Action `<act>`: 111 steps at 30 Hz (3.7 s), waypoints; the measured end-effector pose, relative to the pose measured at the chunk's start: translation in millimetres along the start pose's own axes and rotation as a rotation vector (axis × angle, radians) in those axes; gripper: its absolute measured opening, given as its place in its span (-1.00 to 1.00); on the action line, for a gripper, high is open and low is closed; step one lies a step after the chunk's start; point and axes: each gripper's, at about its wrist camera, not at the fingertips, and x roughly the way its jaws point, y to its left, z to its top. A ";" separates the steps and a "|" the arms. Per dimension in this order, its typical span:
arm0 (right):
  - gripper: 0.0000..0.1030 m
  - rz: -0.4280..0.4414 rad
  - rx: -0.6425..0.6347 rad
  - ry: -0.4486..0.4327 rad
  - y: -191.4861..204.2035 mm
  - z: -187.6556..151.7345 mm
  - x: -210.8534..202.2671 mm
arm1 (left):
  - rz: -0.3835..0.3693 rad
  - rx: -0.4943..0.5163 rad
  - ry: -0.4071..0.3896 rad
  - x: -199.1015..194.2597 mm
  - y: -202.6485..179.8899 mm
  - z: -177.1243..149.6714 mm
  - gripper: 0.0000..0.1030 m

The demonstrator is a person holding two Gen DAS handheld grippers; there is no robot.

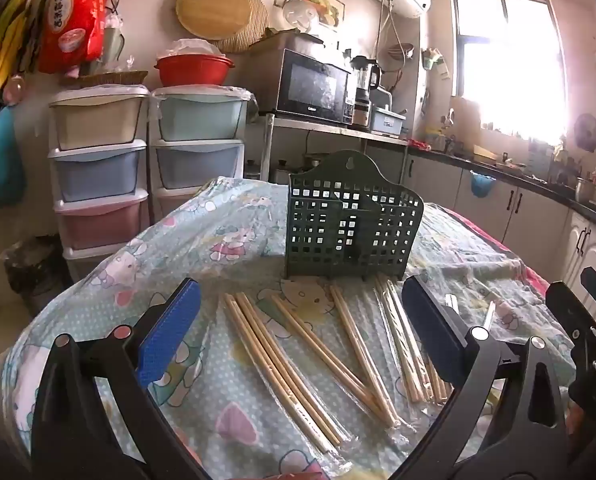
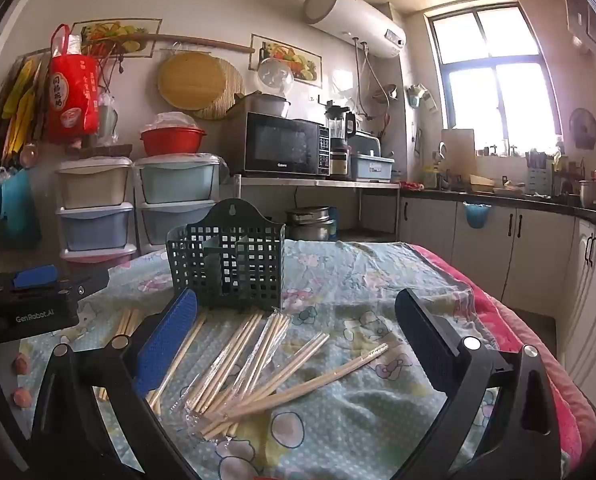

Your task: Organize utensils

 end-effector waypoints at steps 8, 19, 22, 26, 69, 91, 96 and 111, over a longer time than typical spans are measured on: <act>0.88 0.000 0.007 -0.001 -0.2 0.8 -1.0 | -0.004 0.000 -0.006 -0.1 -0.4 8.3 0.81; 0.88 0.004 0.005 -0.008 0.0 2.4 -2.5 | 0.002 0.013 -0.014 -0.5 -2.4 7.7 0.81; 0.88 0.006 0.006 -0.008 -0.3 1.9 -2.3 | 0.000 0.013 -0.015 -0.4 -2.8 7.1 0.81; 0.88 0.008 0.007 -0.009 0.5 2.0 -2.5 | -0.001 0.014 -0.016 -3.4 -1.6 4.5 0.81; 0.88 0.013 0.008 -0.024 1.5 5.8 -6.8 | -0.006 0.026 -0.028 -6.7 -6.8 13.7 0.81; 0.88 0.117 -0.082 0.087 15.5 18.0 19.5 | 0.041 -0.034 0.027 7.9 22.0 16.5 0.81; 0.88 0.139 -0.121 0.115 23.7 24.1 30.9 | 0.035 -0.062 0.058 16.2 34.3 19.3 0.81; 0.88 0.145 -0.112 0.280 22.9 35.6 84.5 | -0.095 -0.162 0.238 59.0 60.3 32.6 0.43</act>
